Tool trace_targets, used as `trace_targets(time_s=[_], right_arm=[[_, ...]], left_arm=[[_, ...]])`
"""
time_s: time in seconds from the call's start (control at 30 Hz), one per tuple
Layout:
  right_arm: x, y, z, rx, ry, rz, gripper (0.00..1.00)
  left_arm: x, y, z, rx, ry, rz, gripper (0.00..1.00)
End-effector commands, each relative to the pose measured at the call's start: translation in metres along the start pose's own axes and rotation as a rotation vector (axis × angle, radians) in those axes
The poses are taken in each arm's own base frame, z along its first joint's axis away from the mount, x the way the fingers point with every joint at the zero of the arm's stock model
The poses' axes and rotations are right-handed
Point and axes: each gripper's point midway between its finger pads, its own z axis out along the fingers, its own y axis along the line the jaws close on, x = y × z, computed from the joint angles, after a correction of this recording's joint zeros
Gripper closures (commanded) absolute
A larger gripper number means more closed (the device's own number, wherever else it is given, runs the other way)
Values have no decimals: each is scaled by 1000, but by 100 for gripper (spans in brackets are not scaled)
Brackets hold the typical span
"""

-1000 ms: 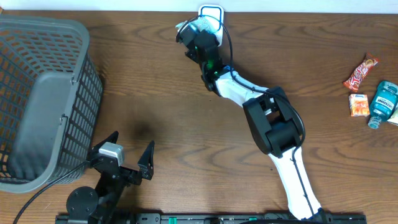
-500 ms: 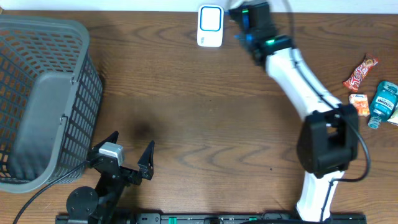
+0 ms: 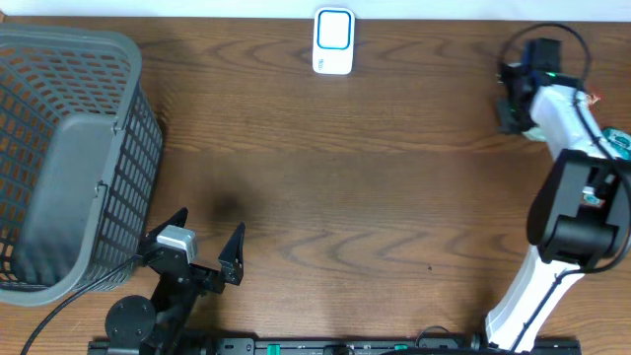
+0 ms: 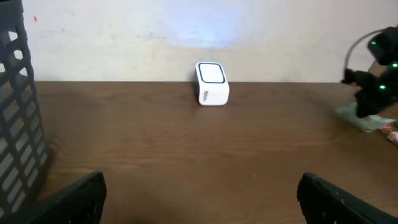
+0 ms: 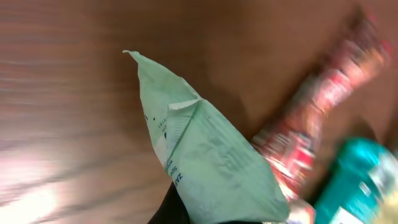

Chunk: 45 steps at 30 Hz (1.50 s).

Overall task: Scan the item barcode
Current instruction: 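Carry the green pack to the far right beside the other items, then release the green pack and lift the right gripper away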

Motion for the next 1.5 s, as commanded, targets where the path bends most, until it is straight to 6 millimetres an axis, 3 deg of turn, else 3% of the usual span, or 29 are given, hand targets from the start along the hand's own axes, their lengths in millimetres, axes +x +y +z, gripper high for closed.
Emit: trace_targets(time_s=[0.0,0.07,0.13,0.17,0.2,0.23,0.33,0.5,0.63,0.77,1.0,1.17,1.3,1.47], right_arm=[[13,-34,-2,134,40,169,98],[20,-51,-4,227,64,246,97],[25,-65,-10,315,74,315,75],[25,-67,-12,338,72,329,39],[23,-67,-15,337,66,328,23],[20,-65,-19,336,54,328,1],[2,-62,-48,337,-26,361,1],[-28,-53,-124,309,-210,444,1],[-54,-22,-191,155,-389,418,1],[-62,3,-248,45,-513,381,1],[-37,28,-344,-42,-670,318,1],[-8,43,-407,-144,-794,271,1],[22,55,-434,-244,-824,214,1],[54,50,-447,-280,-824,197,1]], left_arm=[[-1,-3,0,17,-4,-10,2],[-1,-3,0,17,-4,-10,2],[-1,-3,0,17,-4,-10,2],[-1,-3,0,17,-4,-10,2],[-1,-3,0,17,-4,-10,2],[-1,-3,0,17,-4,-10,2],[-1,-3,0,17,-4,-10,2],[-1,-3,0,17,-4,-10,2],[-1,-3,0,17,-4,-10,2],[-1,-3,0,17,-4,-10,2],[-1,-3,0,17,-4,-10,2],[-1,-3,0,17,-4,-10,2],[-1,-3,0,17,-4,-10,2],[-1,-3,0,17,-4,-10,2]])
